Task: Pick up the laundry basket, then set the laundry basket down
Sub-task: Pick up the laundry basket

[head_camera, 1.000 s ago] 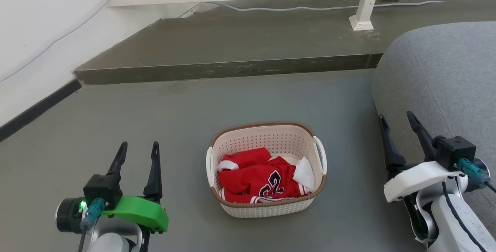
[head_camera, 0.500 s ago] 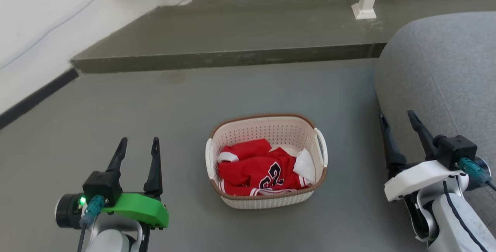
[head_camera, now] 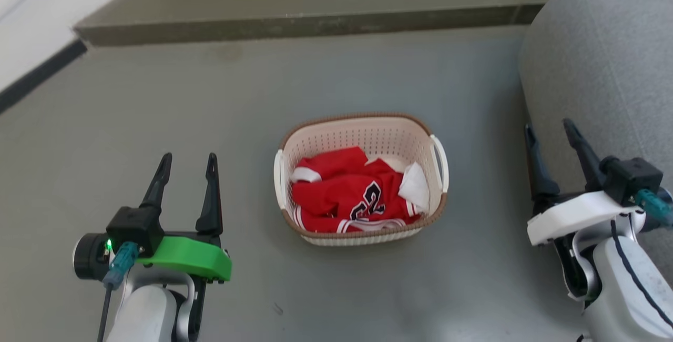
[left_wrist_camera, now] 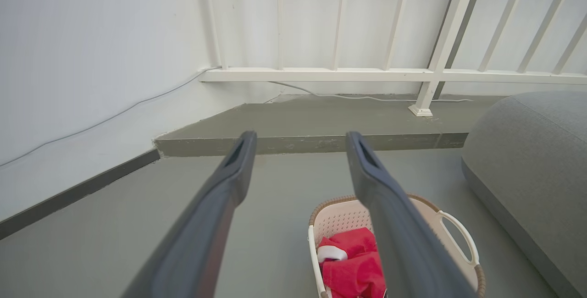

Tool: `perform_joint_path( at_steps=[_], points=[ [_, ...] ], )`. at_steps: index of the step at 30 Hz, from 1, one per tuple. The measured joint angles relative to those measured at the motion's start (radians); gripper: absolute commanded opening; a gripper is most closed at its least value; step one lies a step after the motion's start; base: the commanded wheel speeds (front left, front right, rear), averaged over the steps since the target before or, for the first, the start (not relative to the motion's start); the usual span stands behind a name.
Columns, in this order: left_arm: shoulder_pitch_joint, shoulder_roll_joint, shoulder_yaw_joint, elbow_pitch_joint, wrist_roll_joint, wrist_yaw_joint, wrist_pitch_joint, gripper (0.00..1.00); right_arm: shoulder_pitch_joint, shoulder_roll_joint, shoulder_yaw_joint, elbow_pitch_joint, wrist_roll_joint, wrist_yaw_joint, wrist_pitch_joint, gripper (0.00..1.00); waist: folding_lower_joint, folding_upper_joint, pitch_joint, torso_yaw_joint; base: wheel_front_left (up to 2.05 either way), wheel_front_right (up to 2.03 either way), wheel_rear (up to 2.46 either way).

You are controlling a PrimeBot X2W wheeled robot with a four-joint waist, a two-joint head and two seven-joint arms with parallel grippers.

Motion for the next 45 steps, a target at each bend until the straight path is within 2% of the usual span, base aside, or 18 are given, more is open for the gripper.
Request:
perform_joint_path(
  at_steps=[34,45],
  points=[
    [-0.272,-0.023,0.01,-0.009,0.007,0.0,0.0,1.0,-0.276,-0.016,-0.039,-0.02,-0.014,0.019,-0.007,1.0,0.0001,0.0,0.443,-0.008,0.0,0.0,0.0],
    [-0.451,-0.031,-0.001,0.076,-0.024,-0.037,0.044,1.0,-0.422,-0.017,-0.04,0.047,-0.013,0.036,-0.007,1.0,0.0002,0.0,0.585,-0.009,0.0,0.0,0.0]
  ],
)
